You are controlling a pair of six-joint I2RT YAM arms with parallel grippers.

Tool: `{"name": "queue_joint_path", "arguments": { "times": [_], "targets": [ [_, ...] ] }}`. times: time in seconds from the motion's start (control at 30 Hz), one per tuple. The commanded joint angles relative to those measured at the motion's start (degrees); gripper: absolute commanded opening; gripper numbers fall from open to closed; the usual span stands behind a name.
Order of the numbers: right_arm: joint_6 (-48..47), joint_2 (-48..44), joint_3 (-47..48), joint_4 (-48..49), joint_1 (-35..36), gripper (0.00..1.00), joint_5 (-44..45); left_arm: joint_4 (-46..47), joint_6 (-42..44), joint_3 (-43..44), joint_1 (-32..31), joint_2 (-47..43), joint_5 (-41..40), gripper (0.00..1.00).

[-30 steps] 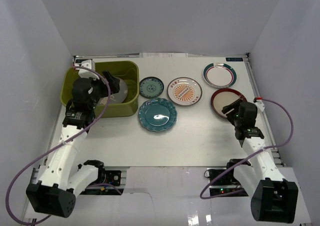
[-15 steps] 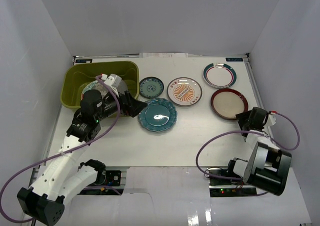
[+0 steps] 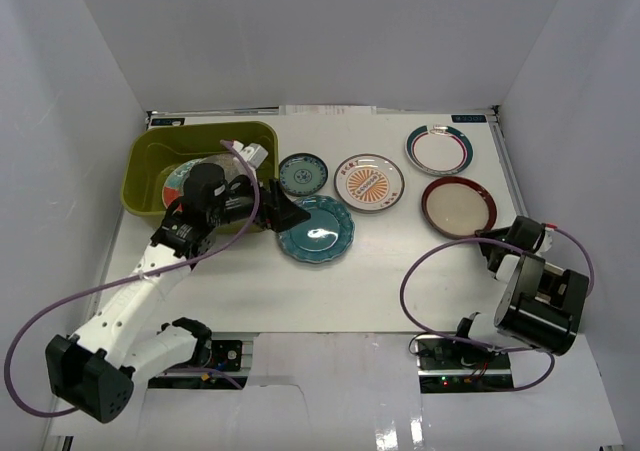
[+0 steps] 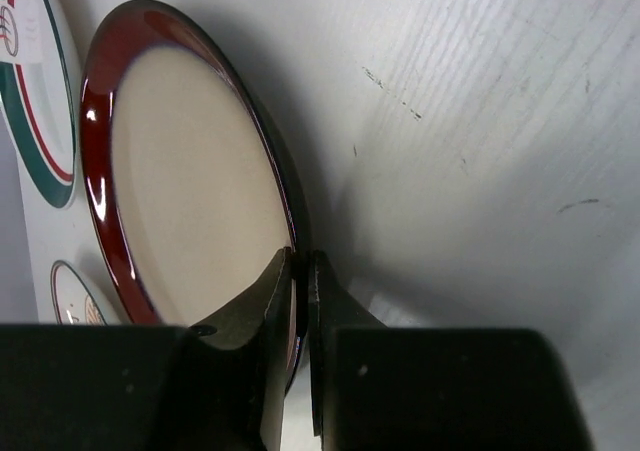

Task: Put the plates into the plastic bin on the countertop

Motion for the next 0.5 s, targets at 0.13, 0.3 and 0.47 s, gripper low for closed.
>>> {"name": "queue_joint_path", "arguments": {
  "times": [0.13,0.3,0.47],
  "targets": [
    [-2.15,-16.35,-4.06,-6.17,-1.83,0.08,-8.10,-2.22,-3.03,7.96,-4.46,9.26,1.16,0.98],
    [-4.52,-34.56,-3.01,-17.08,0.09,0.08,-11.27,-2.22,-5.94,13.32,-8.59,18.03,-0.24,0.98],
    [1.19,-35.89,-3.37,-9.35,3.35,0.08,-21.47,-2.22,-8.31,19.03,-10.27,26.31,0.36,0.98]
  ]
}}
